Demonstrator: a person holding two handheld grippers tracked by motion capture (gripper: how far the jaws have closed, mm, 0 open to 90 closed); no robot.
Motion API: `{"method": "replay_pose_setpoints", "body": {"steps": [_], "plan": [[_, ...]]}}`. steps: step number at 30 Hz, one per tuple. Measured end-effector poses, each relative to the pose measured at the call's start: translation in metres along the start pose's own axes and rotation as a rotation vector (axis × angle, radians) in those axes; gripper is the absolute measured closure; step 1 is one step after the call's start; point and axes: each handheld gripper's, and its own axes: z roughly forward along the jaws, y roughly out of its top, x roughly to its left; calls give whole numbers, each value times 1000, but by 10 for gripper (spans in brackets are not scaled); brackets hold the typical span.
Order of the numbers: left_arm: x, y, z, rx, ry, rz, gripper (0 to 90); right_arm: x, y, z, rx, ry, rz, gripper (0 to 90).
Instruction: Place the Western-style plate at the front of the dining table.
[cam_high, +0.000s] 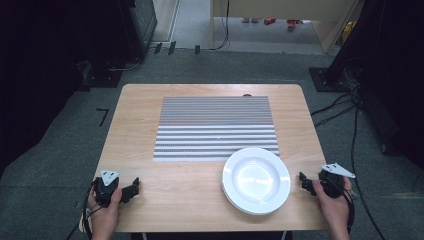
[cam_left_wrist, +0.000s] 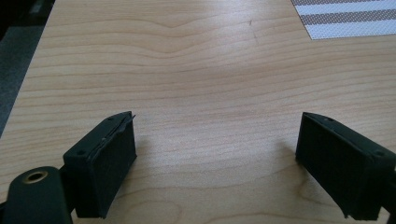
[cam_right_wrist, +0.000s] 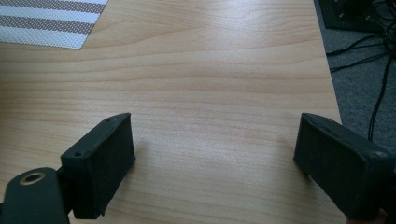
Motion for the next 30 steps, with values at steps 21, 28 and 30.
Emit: {"method": "replay_pose_setpoints", "body": {"steps": [21,28,30], "plan": [[-20,11,-10,-32,-42,5,117,-9,0,-2,-30,13,100,113],[-41,18,-9,-40,-99,15,117,-6,2,-8,-55,35,130,113],[-47,20,-8,-38,-116,21,117,-3,3,-12,-65,31,127,113]]}}
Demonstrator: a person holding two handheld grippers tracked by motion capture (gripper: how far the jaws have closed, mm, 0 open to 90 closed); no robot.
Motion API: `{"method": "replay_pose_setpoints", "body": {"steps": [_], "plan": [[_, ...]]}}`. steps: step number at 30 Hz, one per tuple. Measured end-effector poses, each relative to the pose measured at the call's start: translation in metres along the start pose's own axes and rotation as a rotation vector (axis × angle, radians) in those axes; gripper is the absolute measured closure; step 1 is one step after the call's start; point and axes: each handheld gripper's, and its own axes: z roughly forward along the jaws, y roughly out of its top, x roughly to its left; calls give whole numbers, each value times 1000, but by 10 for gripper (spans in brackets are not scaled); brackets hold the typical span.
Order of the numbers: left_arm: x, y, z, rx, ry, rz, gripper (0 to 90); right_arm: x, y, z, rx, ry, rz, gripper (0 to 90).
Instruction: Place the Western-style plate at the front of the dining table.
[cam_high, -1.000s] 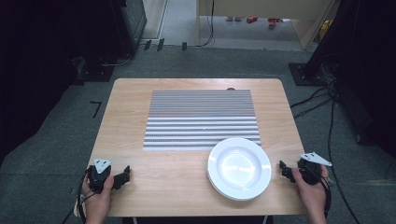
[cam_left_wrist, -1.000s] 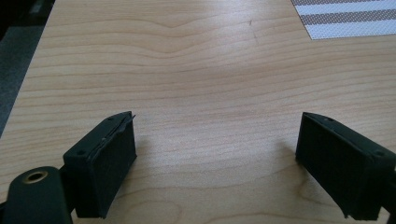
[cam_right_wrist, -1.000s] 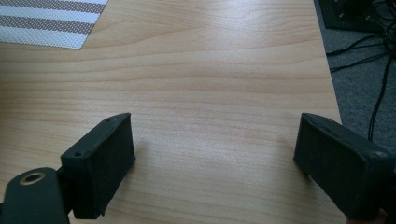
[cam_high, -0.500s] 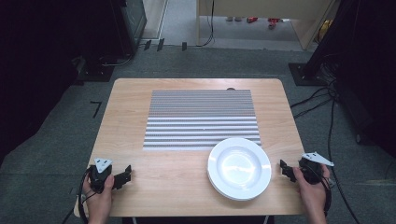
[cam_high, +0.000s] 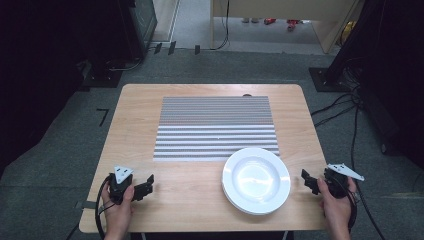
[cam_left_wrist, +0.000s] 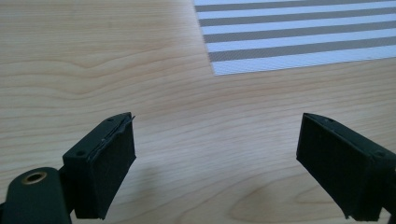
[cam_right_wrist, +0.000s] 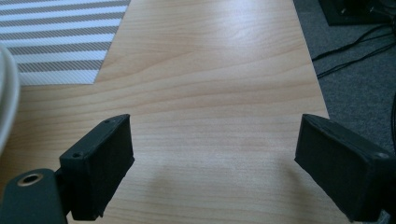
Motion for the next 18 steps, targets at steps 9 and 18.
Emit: {"method": "replay_pose_setpoints", "body": {"steps": [9,18], "plan": [[-27,10,4,-13,-61,20,117,12,4,-16,-65,19,-2,113],[-52,22,10,-25,-113,31,118,32,7,-27,-81,71,-26,113]]}}
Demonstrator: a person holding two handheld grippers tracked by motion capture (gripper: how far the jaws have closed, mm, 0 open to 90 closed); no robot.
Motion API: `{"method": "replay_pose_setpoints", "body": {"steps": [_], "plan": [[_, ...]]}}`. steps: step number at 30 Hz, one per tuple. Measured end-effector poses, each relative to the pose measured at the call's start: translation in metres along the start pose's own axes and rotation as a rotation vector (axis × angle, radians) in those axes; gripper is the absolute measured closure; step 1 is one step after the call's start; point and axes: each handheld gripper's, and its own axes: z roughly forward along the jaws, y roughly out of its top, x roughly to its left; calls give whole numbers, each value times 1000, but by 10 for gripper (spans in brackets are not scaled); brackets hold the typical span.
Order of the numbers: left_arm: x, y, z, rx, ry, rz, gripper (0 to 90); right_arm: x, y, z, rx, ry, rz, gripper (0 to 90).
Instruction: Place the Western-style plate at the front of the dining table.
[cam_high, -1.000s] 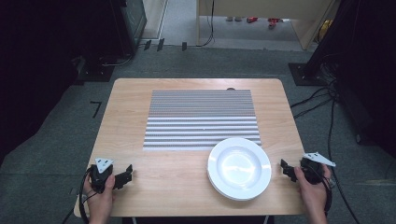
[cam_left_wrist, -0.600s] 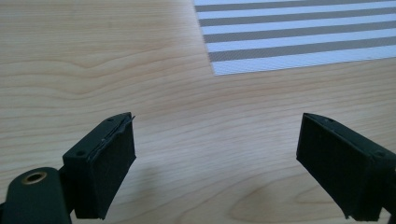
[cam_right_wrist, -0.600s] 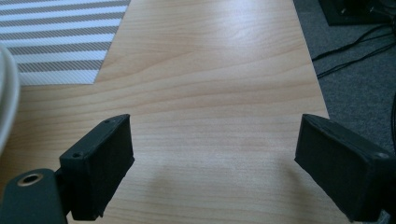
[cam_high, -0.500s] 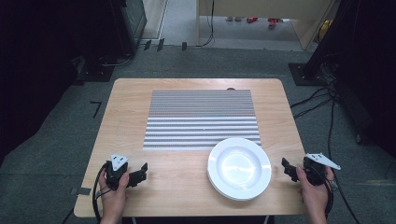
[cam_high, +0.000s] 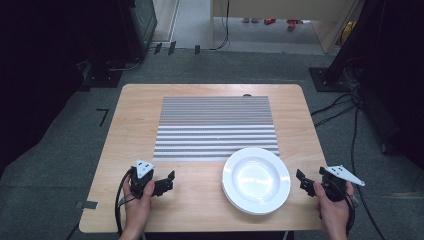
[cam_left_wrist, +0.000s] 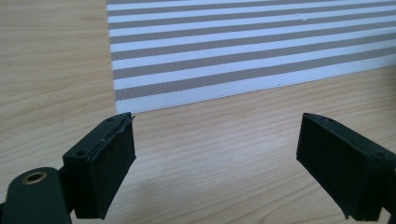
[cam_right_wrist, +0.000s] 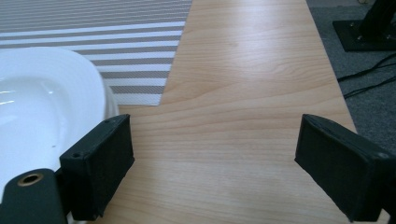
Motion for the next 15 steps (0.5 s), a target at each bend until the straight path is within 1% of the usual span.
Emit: {"method": "replay_pose_setpoints", "body": {"steps": [1,2,3,4,5,8,10,11,13,14,15], "plan": [[-2,1,1,-1,-3,4,117,5,1,-2,-5,9,-14,113],[-5,2,2,-1,-9,6,117,5,1,-2,-5,9,-14,113],[-7,3,2,-2,-13,6,118,9,1,-3,-1,14,-20,113],[-11,5,4,-3,-23,7,118,13,2,-3,-2,21,-22,113],[-11,5,4,-3,-23,7,117,13,2,-3,-2,21,-22,113],[-18,8,6,-5,-37,10,118,18,3,-3,4,38,-17,113],[-23,9,7,-4,-45,12,117,21,3,-3,3,38,-10,115],[-26,9,8,-4,-49,13,117,23,3,-2,0,51,-7,143],[-31,11,10,-3,-60,12,117,25,3,-2,-3,53,-4,144],[-36,12,12,-2,-71,18,117,28,3,-2,-2,62,-6,149],[-36,12,12,-2,-71,18,117,28,3,-2,-2,62,-6,149]]}}
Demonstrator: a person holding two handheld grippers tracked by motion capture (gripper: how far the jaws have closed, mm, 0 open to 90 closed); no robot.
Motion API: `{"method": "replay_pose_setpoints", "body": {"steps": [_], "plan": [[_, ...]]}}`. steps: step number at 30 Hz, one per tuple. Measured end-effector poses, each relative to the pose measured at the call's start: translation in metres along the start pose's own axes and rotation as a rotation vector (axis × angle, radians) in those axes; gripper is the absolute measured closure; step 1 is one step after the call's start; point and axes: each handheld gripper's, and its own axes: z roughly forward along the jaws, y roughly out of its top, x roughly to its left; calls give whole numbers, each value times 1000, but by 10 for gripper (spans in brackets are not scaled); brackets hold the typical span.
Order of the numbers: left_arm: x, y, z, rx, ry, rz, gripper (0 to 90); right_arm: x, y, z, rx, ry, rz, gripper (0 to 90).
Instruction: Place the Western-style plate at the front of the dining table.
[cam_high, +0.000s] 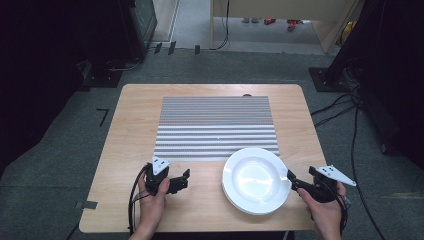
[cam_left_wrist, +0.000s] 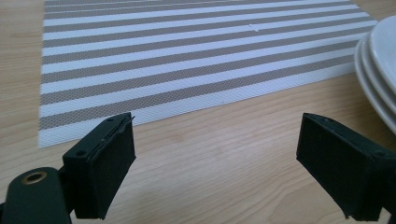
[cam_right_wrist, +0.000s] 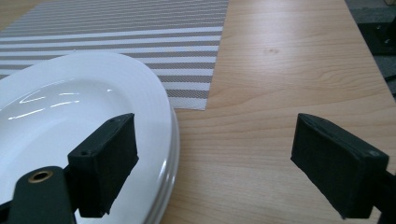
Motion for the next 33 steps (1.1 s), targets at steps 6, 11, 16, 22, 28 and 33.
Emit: {"method": "replay_pose_setpoints", "body": {"steps": [6,11,16,22,28,33], "plan": [[-20,3,8,9,-39,20,118,7,-1,1,-3,13,8,230],[-35,5,14,16,-70,39,118,9,-2,1,-14,34,3,301],[-49,7,19,15,-98,40,118,9,-3,1,-31,57,15,410],[-66,9,24,21,-137,49,118,7,-5,2,-32,105,33,525],[-77,9,28,14,-164,48,118,3,-7,5,-33,133,46,609],[-84,6,30,18,-184,47,129,3,-9,6,-42,140,47,634]]}}
